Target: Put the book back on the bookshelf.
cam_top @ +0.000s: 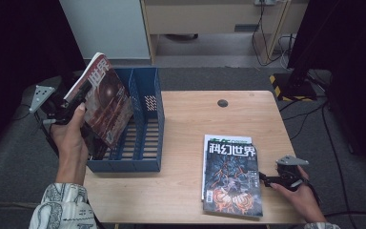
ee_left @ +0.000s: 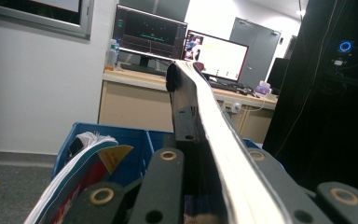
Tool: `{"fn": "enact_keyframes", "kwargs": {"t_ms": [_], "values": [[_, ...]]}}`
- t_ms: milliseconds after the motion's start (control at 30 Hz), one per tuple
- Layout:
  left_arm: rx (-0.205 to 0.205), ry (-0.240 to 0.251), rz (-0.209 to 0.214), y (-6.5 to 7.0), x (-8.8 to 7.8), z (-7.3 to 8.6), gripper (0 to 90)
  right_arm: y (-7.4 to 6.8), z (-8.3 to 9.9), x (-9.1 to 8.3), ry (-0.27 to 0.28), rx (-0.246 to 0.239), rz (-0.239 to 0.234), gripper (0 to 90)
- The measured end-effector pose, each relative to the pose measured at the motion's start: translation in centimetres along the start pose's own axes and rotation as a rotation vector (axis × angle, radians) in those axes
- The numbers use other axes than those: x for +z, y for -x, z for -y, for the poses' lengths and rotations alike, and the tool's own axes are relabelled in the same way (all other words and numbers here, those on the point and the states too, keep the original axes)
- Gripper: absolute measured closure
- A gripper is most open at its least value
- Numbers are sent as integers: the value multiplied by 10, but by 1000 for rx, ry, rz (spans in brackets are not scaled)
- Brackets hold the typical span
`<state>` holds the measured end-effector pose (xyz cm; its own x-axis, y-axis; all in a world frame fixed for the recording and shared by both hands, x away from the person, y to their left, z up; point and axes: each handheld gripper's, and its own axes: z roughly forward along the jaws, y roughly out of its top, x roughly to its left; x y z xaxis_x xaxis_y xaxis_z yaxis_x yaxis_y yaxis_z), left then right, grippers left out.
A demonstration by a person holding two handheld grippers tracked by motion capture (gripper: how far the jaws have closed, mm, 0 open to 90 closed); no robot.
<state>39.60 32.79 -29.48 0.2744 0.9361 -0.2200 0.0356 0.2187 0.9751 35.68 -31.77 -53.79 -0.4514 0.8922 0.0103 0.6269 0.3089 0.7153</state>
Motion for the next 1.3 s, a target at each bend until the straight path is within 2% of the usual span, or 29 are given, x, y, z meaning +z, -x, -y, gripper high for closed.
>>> {"fn": "enact_keyframes", "kwargs": {"t_ms": [433,833,1300], "values": [[-19,2,3,7,9,7,837,0,0,0,0,0,0,75],[-16,1,3,16,17,7,837,0,0,0,0,0,0,76],[-8,4,-31,8,8,5,837,0,0,0,0,0,0,75]]}}
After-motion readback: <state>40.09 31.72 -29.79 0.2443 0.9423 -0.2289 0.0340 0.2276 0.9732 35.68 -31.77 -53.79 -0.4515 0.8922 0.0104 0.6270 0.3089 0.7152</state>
